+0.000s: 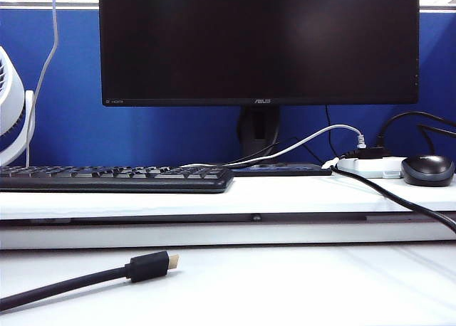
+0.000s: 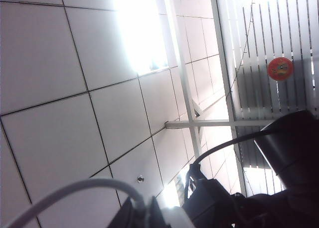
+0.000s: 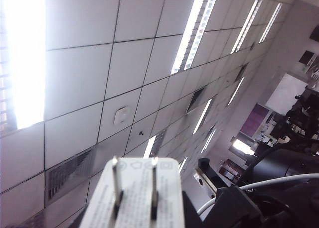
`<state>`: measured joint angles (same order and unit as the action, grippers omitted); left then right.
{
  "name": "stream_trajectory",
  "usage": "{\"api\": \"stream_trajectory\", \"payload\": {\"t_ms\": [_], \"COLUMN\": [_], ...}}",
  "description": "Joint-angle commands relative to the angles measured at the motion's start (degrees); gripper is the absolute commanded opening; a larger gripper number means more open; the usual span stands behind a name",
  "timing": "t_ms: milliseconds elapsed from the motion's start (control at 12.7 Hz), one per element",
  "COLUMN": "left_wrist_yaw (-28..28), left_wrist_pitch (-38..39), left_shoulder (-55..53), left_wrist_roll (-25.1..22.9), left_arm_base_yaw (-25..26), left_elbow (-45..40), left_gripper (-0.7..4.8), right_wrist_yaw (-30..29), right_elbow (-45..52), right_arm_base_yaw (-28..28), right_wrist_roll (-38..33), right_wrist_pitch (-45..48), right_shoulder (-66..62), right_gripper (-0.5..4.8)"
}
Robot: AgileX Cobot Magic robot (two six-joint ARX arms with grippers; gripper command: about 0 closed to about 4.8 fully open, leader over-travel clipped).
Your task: Pick up the Type-C charging cable and the charging base, insert one end of the Type-C charger into the corresponding slot on the base, and finally place the plugged-in charger back on the table.
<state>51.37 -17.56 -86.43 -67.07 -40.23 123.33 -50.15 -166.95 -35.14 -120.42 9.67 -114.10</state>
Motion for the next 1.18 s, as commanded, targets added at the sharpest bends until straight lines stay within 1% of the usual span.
{"api": "stream_trajectory", "payload": {"t_ms": [79,157,236,393,472,708,787,944,1102,1180], "left_wrist_yaw": [-2.51,-2.6,-2.54,-2.54,-2.69,-2.69,-2.69,-2.73,-2.69,-2.69], "left_wrist_pitch": [-0.35,-0.35,-0.22,-0.33,-0.55,-0.5,-0.66,-2.4,-2.93,-2.93], "left_shoulder": [0.13,0.13,0.13,0.13,0.13,0.13,0.13,0.13,0.13,0.13], "left_wrist_roll": [0.24,0.24,1.92,2.84,2.82,2.8,2.38,1.38,-0.44,-0.42], "left_arm_base_yaw": [0.22,0.22,0.22,0.22,0.22,0.24,0.24,0.22,0.22,0.24], "left_elbow": [0.09,0.09,0.09,0.09,0.09,0.09,0.09,0.09,0.09,0.09], "left_gripper": [-0.06,-0.06,-0.05,-0.06,-0.06,-0.06,-0.06,-0.06,-0.06,-0.06], "right_wrist_yaw": [-3.93,-4.57,-5.99,-7.02,-7.06,-7.54,-7.37,-4.37,-2.69,-2.64], "right_elbow": [-0.5,-0.5,-0.5,-0.48,-0.48,-0.48,-0.48,-0.46,-0.48,-0.48], "right_arm_base_yaw": [0.46,0.46,0.46,0.46,0.46,0.46,0.46,0.46,0.46,0.46], "right_wrist_roll": [-1.51,-0.61,0.55,1.14,2.29,2.54,1.81,-1.51,-1.51,-1.51], "right_wrist_pitch": [2.8,3.13,4.37,6.73,7.34,8.39,8.13,7.76,5.11,5.01], "right_shoulder": [0.81,0.81,0.79,0.76,0.79,0.76,0.76,0.68,0.7,0.7], "right_gripper": [-0.02,-0.02,-0.02,-0.02,-0.02,-0.02,-0.02,-0.02,-0.02,-0.02]}}
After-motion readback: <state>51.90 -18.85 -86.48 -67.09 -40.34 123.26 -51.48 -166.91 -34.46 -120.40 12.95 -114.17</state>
